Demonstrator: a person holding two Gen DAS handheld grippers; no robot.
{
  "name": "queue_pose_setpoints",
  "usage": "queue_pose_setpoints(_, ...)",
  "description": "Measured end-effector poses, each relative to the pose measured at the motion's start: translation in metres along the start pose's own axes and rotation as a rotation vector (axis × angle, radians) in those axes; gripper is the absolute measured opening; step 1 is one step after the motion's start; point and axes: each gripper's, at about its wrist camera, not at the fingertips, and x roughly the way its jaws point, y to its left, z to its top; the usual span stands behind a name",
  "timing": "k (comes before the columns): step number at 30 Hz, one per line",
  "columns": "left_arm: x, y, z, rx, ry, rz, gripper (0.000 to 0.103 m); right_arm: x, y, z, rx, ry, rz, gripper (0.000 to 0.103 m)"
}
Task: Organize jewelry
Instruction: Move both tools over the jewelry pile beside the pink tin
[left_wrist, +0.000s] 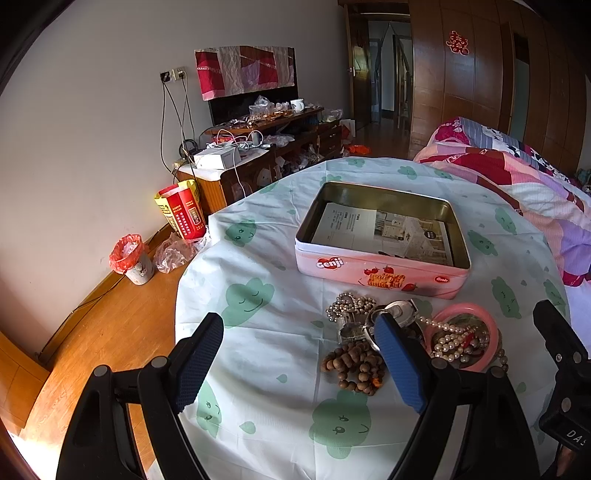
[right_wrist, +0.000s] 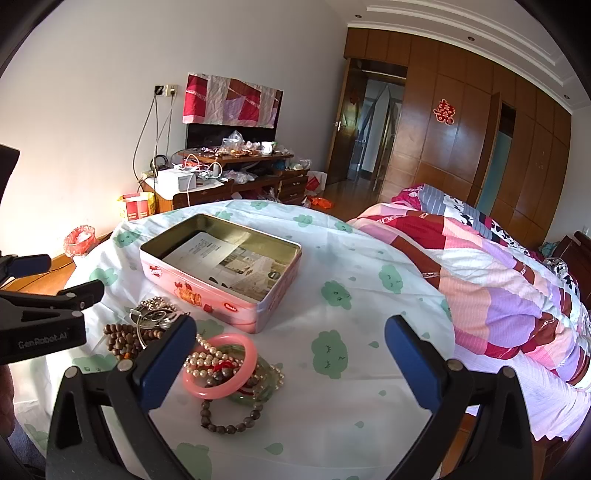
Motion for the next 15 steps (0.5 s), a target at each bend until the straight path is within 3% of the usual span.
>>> queue_pose_setpoints(15, 0.027, 0.015, -0.006, -0.031, 0.052, 0.016, 0.084, 0.016, -0.002, -0.013, 0.006, 0.069, 0.015, 0.103)
